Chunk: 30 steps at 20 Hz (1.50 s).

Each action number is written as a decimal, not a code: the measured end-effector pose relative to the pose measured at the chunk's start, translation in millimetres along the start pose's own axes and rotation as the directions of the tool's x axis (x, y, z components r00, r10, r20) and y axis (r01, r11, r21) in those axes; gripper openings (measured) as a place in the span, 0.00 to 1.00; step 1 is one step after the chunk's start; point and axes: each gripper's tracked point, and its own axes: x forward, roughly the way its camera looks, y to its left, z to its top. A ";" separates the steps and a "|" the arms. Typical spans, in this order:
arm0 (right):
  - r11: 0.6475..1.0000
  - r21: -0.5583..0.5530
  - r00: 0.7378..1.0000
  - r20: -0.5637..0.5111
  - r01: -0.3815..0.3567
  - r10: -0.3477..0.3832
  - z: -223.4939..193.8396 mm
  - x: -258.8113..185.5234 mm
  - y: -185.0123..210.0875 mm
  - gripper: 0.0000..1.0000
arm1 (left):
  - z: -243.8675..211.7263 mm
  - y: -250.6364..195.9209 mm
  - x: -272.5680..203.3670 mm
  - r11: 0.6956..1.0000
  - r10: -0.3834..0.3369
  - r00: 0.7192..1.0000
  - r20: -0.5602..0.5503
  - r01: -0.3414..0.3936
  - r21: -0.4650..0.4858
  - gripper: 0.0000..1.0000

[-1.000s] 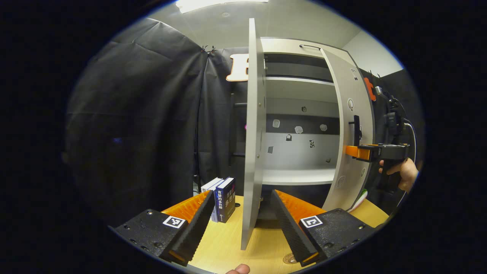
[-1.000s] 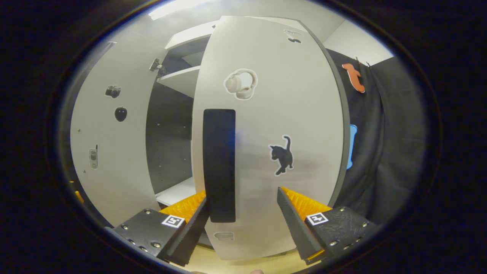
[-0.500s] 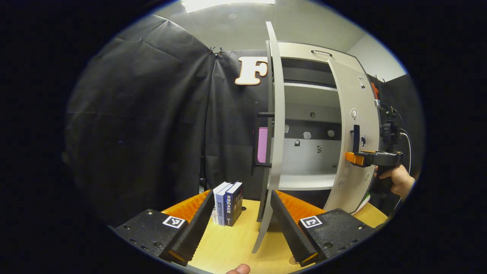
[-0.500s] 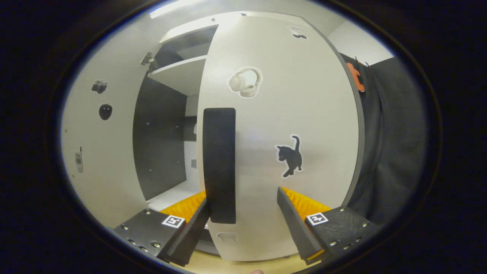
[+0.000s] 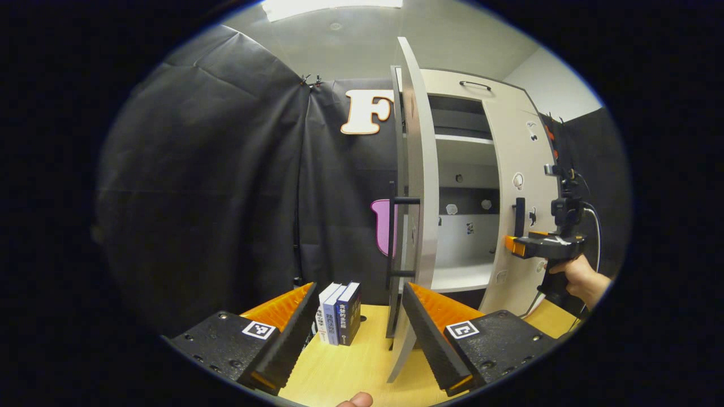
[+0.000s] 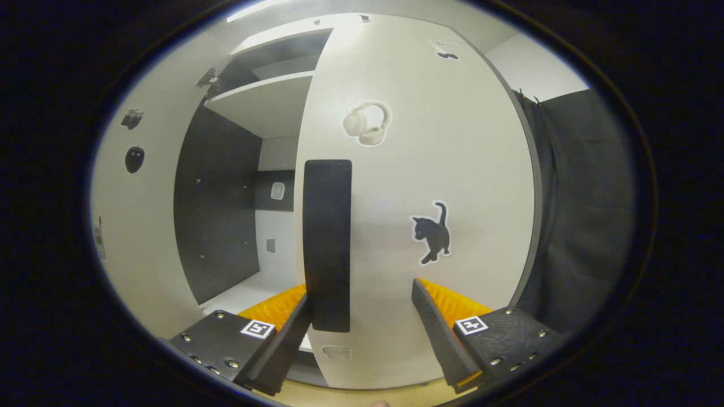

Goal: Grasp the bottle in the cabinet with the left hand and place it on the coaster, then close the right door with the right hand and the left door with the left hand.

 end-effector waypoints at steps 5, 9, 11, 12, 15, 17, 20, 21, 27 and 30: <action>1.000 -0.001 1.000 -0.020 0.008 -0.008 -4.0 -5.0 3.1 1.00 | -0.1 -0.2 19.0 0.996 -0.059 0.998 -0.020 0.058 -0.071 0.94; 1.000 -0.002 1.000 -0.016 0.000 0.000 -2.9 -22.5 8.0 0.97 | 4.4 1.8 32.5 0.994 -0.087 0.996 -0.010 0.086 -0.064 0.95; 1.000 -0.011 1.000 -0.015 -0.001 0.001 -3.8 -31.7 8.2 1.00 | 3.2 -2.3 38.3 0.991 -0.118 0.993 -0.009 0.117 -0.065 0.95; 1.000 -0.015 1.000 -0.018 -0.002 0.002 -5.5 -37.0 7.9 1.00 | 1.2 -4.9 40.6 0.989 -0.138 0.990 -0.011 0.137 -0.061 0.92; 1.000 -0.016 1.000 -0.027 -0.012 0.012 -11.6 -57.9 3.9 1.00 | -5.9 -5.1 45.0 0.988 -0.149 0.989 -0.017 0.148 -0.048 0.92; 1.000 -0.022 0.999 -0.032 -0.019 0.018 -15.6 -71.5 -2.1 1.00 | -2.4 -7.0 45.2 0.986 -0.155 0.988 -0.006 0.155 -0.059 0.95; 0.999 -0.043 0.999 -0.037 -0.023 0.021 -18.7 -88.8 -14.4 0.97 | -6.0 -9.8 45.7 0.981 -0.177 0.984 -0.015 0.175 -0.087 0.95; 0.999 -0.046 0.999 -0.041 -0.026 0.024 -20.2 -95.0 -16.3 1.00 | -6.0 -11.6 46.5 0.979 -0.183 0.983 -0.015 0.180 -0.098 0.95; 0.999 0.002 0.997 -0.062 -0.047 0.047 -31.0 -127.6 -22.5 1.00 | -5.5 -21.8 49.1 0.979 -0.187 0.982 -0.012 0.185 -0.086 0.95; 0.997 0.034 0.995 -0.076 -0.063 0.066 -37.1 -138.1 -20.8 1.00 | -6.1 -30.8 48.0 0.978 -0.196 0.981 -0.010 0.195 -0.078 0.94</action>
